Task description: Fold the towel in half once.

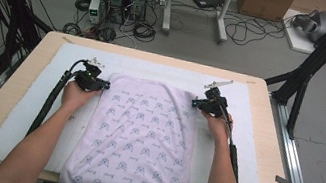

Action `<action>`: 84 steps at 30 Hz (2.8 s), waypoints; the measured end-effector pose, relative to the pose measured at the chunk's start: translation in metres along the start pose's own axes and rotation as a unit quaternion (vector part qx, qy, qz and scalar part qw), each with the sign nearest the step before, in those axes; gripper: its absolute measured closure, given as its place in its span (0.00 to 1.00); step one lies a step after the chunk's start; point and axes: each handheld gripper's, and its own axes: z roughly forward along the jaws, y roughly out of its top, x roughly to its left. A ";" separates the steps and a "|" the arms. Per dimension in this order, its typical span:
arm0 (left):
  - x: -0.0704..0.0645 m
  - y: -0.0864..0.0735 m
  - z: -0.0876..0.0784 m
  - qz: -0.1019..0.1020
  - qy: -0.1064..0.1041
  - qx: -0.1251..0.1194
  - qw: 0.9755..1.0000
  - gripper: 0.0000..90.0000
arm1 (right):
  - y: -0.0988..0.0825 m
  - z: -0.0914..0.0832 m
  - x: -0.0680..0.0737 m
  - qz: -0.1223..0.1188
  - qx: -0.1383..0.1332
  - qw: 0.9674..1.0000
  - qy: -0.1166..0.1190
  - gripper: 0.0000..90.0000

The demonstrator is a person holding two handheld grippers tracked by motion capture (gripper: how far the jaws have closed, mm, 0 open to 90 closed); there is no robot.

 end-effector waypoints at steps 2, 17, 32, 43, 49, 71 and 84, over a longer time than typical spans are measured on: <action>0.001 0.003 -0.010 0.004 -0.004 -0.016 1.000 0.98 | 0.005 -0.012 0.003 -0.010 -0.017 1.000 0.002 0.96; -0.056 -0.060 -0.121 0.102 -0.086 -0.075 0.988 0.97 | -0.046 -0.106 0.074 -0.073 -0.074 0.992 0.069 0.96; -0.055 -0.058 -0.087 0.074 -0.095 -0.018 0.993 0.52 | -0.059 -0.074 0.075 -0.052 -0.036 0.995 0.080 0.50; -0.065 -0.060 -0.085 0.115 -0.107 -0.002 0.988 0.96 | -0.060 -0.068 0.092 -0.089 0.009 0.991 0.103 0.93; -0.064 -0.057 -0.110 0.106 -0.106 -0.053 0.987 0.96 | -0.052 -0.088 0.100 -0.102 -0.032 0.989 0.104 0.93; -0.090 -0.092 -0.149 0.137 -0.110 -0.059 0.983 0.63 | -0.081 -0.125 0.133 -0.117 -0.079 0.979 0.150 0.68; -0.061 -0.078 -0.078 0.082 -0.088 0.024 0.992 0.45 | -0.081 -0.069 0.080 -0.050 0.012 0.996 0.074 0.40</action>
